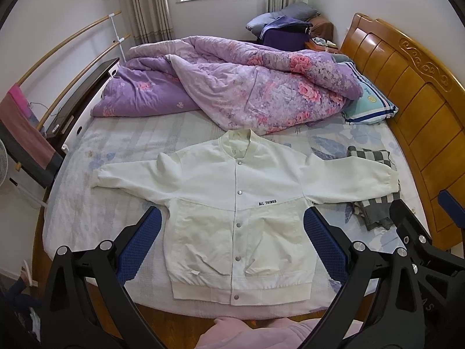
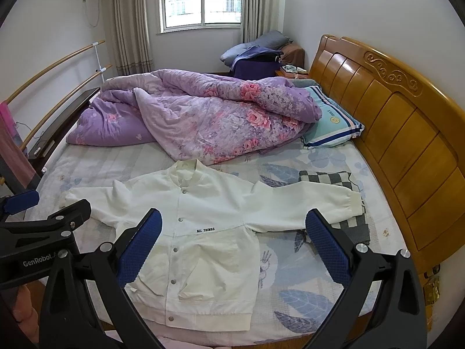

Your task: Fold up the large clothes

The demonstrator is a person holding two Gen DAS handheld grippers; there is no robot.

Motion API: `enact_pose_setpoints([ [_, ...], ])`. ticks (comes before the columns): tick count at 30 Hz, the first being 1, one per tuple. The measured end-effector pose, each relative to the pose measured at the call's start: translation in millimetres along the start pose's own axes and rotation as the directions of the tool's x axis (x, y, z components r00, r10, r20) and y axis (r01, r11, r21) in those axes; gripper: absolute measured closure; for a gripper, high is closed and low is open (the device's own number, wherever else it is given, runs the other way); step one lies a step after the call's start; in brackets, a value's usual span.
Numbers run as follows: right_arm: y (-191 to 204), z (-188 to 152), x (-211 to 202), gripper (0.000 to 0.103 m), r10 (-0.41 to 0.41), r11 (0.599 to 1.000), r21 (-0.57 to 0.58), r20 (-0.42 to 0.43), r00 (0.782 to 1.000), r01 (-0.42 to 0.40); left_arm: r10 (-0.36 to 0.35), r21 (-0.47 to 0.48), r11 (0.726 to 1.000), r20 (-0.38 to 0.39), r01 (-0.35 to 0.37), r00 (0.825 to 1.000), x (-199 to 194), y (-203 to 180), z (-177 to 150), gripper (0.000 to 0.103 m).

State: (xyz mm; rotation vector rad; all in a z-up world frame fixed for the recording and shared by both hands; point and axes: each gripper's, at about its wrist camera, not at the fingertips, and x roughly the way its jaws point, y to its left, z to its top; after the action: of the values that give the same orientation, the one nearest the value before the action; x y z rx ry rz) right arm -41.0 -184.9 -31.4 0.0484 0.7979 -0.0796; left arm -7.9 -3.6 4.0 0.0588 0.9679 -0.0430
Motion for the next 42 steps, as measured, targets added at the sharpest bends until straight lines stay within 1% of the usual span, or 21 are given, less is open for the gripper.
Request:
enact_pose_setpoints([
  [3,1,0,4,0.007,0.023,1.000,-0.012,-0.017,1.000,-0.024,0.023,-0.013,1.000,-0.008,-0.023,1.000,1,-1,-5,0.005],
  [7,-1,-2,10,0.007,0.076,0.996,-0.039,-0.042,0.996,-0.078,0.039,-0.047,0.998,-0.049,-0.042,0.998,6,3,-11,0.005],
  [9,1,-3,11,0.007,0.112,0.992,-0.054,-0.048,0.992,-0.115,0.048,-0.074,0.996,-0.067,-0.053,0.997,8,7,-16,0.005],
  [11,2,-5,13,0.007,0.150,0.986,-0.061,-0.056,0.987,-0.153,0.055,-0.104,0.993,-0.064,-0.061,0.996,7,12,-22,0.005],
  [15,13,-8,19,0.007,0.178,0.977,-0.111,-0.066,0.982,-0.184,0.075,-0.168,0.982,-0.087,-0.089,0.993,7,23,-35,0.005],
  [17,19,-10,21,0.007,0.205,0.967,-0.137,-0.075,0.976,-0.213,0.093,-0.195,0.975,-0.091,-0.109,0.992,6,30,-43,0.005],
  [18,20,-12,24,0.007,0.228,0.961,-0.138,-0.092,0.969,-0.239,0.100,-0.209,0.971,-0.093,-0.118,0.991,6,34,-46,0.005],
  [21,25,-14,34,0.007,0.319,0.936,-0.102,-0.150,0.936,-0.336,0.096,-0.264,0.957,-0.105,-0.121,0.990,5,47,-56,0.005],
  [22,27,-14,36,0.007,0.339,0.929,-0.099,-0.159,0.927,-0.356,0.093,-0.286,0.951,-0.111,-0.121,0.989,5,53,-59,0.005],
  [25,41,-14,40,0.007,0.364,0.914,-0.122,-0.180,0.914,-0.388,0.100,-0.323,0.936,-0.135,-0.139,0.986,5,67,-67,0.005],
  [28,62,-13,45,0.007,0.425,0.875,-0.151,-0.213,0.880,-0.459,0.092,-0.354,0.924,-0.161,-0.145,0.983,8,84,-71,0.005],
  [31,86,-12,51,0.007,0.436,0.857,-0.186,-0.236,0.869,-0.480,0.097,-0.378,0.911,-0.184,-0.161,0.978,16,106,-76,0.005],
  [33,103,-12,55,0.007,0.452,0.842,-0.194,-0.254,0.855,-0.503,0.107,-0.384,0.908,-0.174,-0.168,0.979,18,118,-78,0.005],
  [35,119,-11,63,0.007,0.460,0.836,-0.188,-0.274,0.845,-0.516,0.118,-0.388,0.904,-0.173,-0.177,0.978,24,134,-79,0.005],
  [36,126,-11,70,0.007,0.471,0.832,-0.169,-0.288,0.834,-0.529,0.115,-0.395,0.901,-0.173,-0.176,0.978,27,143,-79,0.005],
  [37,135,-10,76,0.007,0.490,0.828,-0.133,-0.303,0.817,-0.545,0.104,-0.405,0.899,-0.169,-0.165,0.980,31,154,-78,0.005],
  [39,148,-7,83,0.007,0.509,0.826,-0.085,-0.315,0.801,-0.558,0.077,-0.415,0.900,-0.146,-0.131,0.986,36,175,-77,0.005],
  [40,158,-6,86,0.007,0.508,0.829,-0.071,-0.322,0.799,-0.555,0.069,-0.414,0.902,-0.141,-0.122,0.988,41,186,-75,0.005],
  [42,183,-3,94,0.007,0.493,0.841,-0.055,-0.332,0.804,-0.539,0.057,-0.410,0.905,-0.140,-0.111,0.988,52,208,-71,0.005],
])
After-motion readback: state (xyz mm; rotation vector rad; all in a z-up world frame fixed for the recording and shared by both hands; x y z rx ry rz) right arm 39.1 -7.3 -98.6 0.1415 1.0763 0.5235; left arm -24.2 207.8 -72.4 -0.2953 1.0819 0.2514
